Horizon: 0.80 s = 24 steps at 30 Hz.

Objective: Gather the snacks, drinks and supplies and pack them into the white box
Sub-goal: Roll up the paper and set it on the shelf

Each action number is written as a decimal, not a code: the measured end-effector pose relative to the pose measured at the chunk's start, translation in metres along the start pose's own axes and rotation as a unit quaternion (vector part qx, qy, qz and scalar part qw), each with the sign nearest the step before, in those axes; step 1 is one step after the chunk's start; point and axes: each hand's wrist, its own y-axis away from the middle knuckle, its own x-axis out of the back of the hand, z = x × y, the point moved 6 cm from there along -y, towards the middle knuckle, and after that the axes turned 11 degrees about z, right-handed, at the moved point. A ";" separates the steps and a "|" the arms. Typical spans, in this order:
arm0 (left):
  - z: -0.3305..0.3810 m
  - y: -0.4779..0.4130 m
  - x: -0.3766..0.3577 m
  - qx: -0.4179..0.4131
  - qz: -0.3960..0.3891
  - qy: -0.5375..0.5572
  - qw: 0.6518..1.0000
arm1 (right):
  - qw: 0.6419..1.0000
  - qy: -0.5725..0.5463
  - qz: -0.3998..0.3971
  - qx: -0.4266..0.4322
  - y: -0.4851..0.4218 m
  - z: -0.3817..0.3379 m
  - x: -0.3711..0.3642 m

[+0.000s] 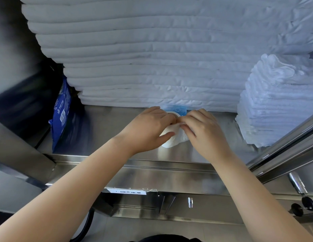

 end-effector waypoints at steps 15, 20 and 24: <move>-0.006 0.002 -0.003 0.089 0.049 0.073 0.992 | 0.999 -0.011 -0.029 -0.036 0.000 0.000 -0.004; -0.006 0.003 -0.005 0.092 0.068 0.079 0.990 | 0.999 0.004 -0.031 -0.026 0.000 -0.002 -0.005; -0.005 0.003 -0.007 0.095 0.080 0.082 0.989 | 0.999 -0.008 -0.025 -0.033 0.003 -0.004 -0.003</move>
